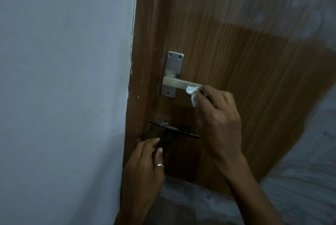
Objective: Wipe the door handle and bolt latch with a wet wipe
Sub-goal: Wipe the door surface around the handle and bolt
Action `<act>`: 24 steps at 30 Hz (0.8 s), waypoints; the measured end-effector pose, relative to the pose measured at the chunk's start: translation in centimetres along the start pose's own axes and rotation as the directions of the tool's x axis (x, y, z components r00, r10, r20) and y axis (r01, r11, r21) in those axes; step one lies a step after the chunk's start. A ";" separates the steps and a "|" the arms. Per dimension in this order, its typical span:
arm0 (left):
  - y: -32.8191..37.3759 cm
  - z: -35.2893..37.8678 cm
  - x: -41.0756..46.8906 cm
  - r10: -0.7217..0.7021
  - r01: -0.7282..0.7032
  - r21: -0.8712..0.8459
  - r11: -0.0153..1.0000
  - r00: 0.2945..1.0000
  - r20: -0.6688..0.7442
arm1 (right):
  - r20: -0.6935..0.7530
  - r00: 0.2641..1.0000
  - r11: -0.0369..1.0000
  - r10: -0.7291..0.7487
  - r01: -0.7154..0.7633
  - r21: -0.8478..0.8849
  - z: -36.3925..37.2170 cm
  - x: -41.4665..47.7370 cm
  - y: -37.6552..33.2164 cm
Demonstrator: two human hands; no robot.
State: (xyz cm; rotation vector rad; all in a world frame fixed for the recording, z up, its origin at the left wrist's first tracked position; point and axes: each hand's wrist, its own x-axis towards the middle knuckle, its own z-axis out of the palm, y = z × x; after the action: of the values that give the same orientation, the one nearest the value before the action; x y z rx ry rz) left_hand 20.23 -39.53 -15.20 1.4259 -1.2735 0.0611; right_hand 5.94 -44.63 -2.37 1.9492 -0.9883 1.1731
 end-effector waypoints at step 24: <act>0.1 -0.5 0.1 -0.044 0.044 -0.023 0.999 0.999 0.001 | 0.624 0.780 0.989 -0.048 -0.050 0.139 0.8 14.9 -4.4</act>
State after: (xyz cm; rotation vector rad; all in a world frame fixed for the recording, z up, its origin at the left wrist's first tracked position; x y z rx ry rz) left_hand 20.51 -39.20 -14.88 1.4336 -1.2386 0.0162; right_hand 14.73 -47.10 10.24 2.5383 -1.2512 0.5890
